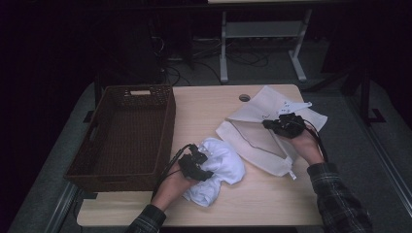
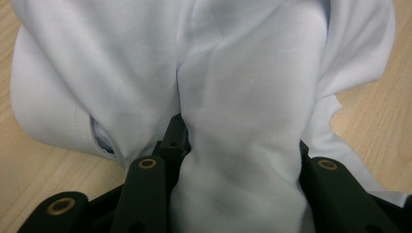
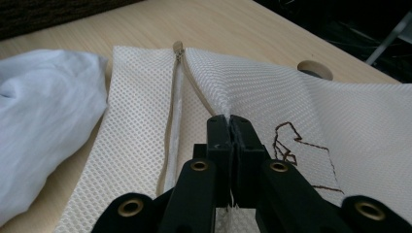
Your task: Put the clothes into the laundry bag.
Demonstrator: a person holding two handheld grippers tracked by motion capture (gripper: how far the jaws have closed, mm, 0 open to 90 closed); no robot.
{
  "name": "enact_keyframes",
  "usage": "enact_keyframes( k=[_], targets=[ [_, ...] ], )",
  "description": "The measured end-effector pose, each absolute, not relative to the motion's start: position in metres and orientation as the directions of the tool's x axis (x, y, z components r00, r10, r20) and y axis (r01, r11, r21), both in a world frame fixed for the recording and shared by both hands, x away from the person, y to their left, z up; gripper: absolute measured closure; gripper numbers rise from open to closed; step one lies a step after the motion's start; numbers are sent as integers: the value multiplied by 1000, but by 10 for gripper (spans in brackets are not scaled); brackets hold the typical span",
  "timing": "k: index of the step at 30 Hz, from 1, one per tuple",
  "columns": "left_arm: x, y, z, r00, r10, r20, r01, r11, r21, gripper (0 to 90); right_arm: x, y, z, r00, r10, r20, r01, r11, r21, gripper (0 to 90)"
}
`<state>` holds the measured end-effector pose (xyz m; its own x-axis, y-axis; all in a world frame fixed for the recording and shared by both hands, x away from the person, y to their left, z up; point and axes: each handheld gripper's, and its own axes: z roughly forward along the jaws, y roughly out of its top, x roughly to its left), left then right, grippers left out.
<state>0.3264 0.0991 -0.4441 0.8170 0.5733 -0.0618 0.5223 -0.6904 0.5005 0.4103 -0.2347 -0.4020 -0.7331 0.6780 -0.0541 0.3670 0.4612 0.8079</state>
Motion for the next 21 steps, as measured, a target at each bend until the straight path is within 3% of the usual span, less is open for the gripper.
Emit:
enact_keyframes(
  k=[21],
  targets=[
    [314, 102, -421, 840, 539, -65, 482, -684, 548, 638, 407, -234, -395, -739, 673, -30, 362, 435, 825, 876]
  ],
)
